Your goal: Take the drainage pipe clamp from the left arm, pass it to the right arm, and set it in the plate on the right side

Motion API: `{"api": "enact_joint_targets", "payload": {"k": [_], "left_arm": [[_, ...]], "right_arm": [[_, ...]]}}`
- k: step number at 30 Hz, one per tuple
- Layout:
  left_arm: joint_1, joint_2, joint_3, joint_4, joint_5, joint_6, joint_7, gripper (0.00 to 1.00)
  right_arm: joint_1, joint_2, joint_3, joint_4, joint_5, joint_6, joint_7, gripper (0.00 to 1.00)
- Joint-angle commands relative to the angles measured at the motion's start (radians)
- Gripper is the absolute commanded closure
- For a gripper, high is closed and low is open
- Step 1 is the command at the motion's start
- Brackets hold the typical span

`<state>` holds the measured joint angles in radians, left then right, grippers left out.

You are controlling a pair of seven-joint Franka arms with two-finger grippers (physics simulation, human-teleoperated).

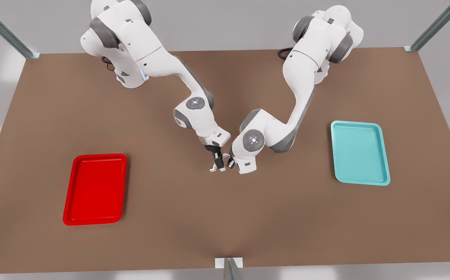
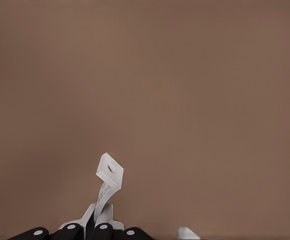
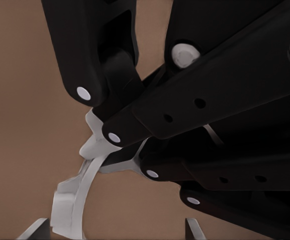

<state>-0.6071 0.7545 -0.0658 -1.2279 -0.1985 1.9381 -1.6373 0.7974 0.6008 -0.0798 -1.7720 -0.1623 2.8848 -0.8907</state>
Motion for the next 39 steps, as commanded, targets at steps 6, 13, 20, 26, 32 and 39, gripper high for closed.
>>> {"api": "enact_joint_targets", "payload": {"k": [6,13,20,26,32,39], "left_arm": [[0.0,-0.004,0.0,0.001,-0.001,-0.007,-0.016,0.79],[0.01,-0.004,0.001,0.001,0.001,-0.008,-0.053,0.0],[0.012,-0.012,0.003,0.018,-0.002,-0.07,-0.055,0.0],[0.013,-0.012,0.003,0.039,-0.021,-0.116,-0.055,0.0],[0.179,-0.101,0.003,0.157,-0.036,-0.565,0.173,0.0],[0.584,-0.532,-0.014,-0.286,0.269,-0.409,2.001,0.0]], "right_arm": [[-0.01,0.05,0.002,0.045,0.004,0.011,-0.126,0.02],[-0.023,0.042,0.009,0.043,0.004,0.011,-0.123,0.79],[-0.083,0.037,0.051,0.045,0.007,-0.004,-0.122,0.79],[-0.083,0.043,0.051,0.051,0.007,-0.004,-0.122,0.79],[-0.09,0.05,0.051,0.051,0.009,-0.002,-0.119,0.79],[-0.248,-0.041,0.049,-0.116,0.017,-0.013,-0.165,0.79]]}}
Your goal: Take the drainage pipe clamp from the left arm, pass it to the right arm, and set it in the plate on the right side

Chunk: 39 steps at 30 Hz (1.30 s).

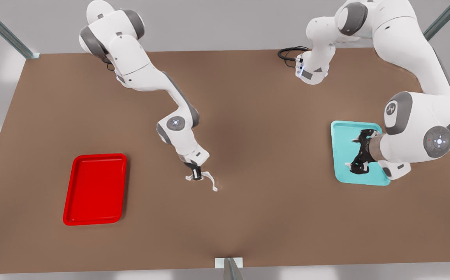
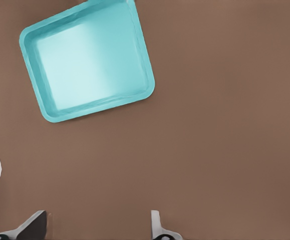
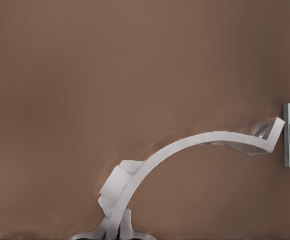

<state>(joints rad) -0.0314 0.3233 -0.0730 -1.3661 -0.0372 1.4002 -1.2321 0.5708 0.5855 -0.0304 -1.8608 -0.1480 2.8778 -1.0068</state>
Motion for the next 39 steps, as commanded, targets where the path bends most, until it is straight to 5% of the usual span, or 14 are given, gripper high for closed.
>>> {"api": "enact_joint_targets", "payload": {"k": [1,8,20,21,22,27,30,33,36,39], "left_arm": [[-0.012,-0.165,-0.005,-0.24,0.111,0.237,1.597,0.0],[0.001,-0.121,-0.042,-0.128,0.066,-0.078,1.447,0.0],[0.031,-0.109,-0.044,-0.128,0.071,-0.109,1.447,0.0],[0.034,-0.107,-0.045,-0.128,0.071,-0.109,1.447,0.0],[0.064,-0.106,-0.04,-0.128,0.065,-0.116,1.456,0.0],[0.07,-0.109,-0.042,-0.128,0.053,-0.127,1.451,0.0],[0.07,-0.11,-0.044,-0.128,0.054,-0.128,1.45,0.0],[0.07,-0.11,-0.044,-0.128,0.054,-0.128,1.451,0.0],[0.07,-0.11,-0.042,-0.13,0.06,-0.141,1.451,0.0],[0.068,-0.112,-0.047,-0.128,0.069,-0.176,1.45,0.0]], "right_arm": [[-0.066,-0.075,0.0,-0.075,0.004,-0.008,-0.047,0.79],[-0.344,-0.168,-0.026,-0.044,0.011,-0.436,0.002,0.79],[-0.62,-0.032,-0.013,-0.057,0.076,-0.422,-0.076,0.79],[-0.62,-0.026,-0.013,-0.055,0.103,-0.422,-0.076,0.25],[-0.62,-0.026,-0.013,-0.051,0.125,-0.426,-0.084,0.0],[-0.621,-0.023,-0.013,-0.043,0.134,-0.437,-0.084,0.0],[-0.585,-0.139,-0.013,0.147,0.269,-0.906,-0.02,0.0],[-0.568,-0.331,-0.025,0.343,0.271,-1.584,0.707,0.0],[-0.566,-0.541,-0.028,0.359,0.176,-1.672,0.973,0.0],[-0.575,-0.503,-0.029,0.471,0.173,-1.693,0.989,0.0]]}}
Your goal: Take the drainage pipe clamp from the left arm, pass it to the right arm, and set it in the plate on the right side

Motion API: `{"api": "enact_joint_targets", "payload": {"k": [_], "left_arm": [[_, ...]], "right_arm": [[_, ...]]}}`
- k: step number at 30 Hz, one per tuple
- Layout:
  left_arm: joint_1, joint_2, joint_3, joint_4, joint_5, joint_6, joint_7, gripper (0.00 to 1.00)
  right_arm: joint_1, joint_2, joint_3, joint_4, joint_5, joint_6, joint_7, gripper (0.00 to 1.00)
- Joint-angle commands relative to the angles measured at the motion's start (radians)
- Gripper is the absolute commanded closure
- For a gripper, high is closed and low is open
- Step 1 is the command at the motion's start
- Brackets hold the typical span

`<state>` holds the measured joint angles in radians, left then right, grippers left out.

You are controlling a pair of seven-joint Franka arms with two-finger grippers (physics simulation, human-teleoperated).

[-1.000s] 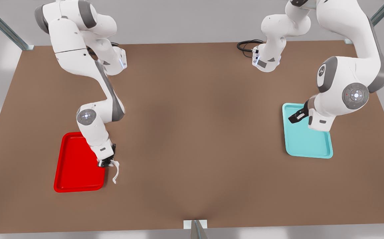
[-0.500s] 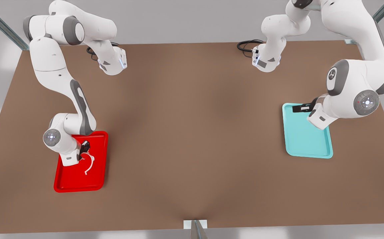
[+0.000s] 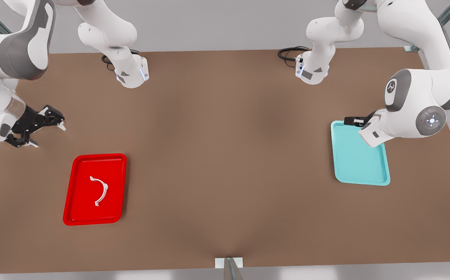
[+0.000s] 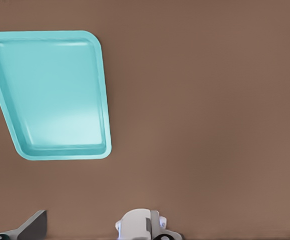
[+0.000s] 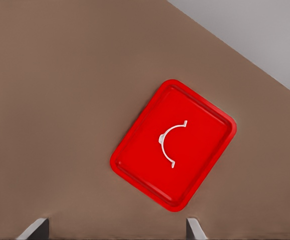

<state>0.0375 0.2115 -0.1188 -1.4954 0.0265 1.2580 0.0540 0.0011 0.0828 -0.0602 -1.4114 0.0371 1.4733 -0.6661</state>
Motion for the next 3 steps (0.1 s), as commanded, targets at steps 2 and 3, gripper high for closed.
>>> {"api": "enact_joint_targets", "payload": {"k": [2,3], "left_arm": [[0.001,-0.004,0.004,0.006,0.006,-0.034,0.167,0.0],[0.002,-0.003,0.004,0.006,0.004,-0.035,0.167,0.0]], "right_arm": [[-0.016,-0.021,-0.013,-0.006,-0.005,-0.288,0.588,0.0],[-0.016,-0.021,-0.012,-0.006,-0.009,-0.289,0.586,0.0]]}}
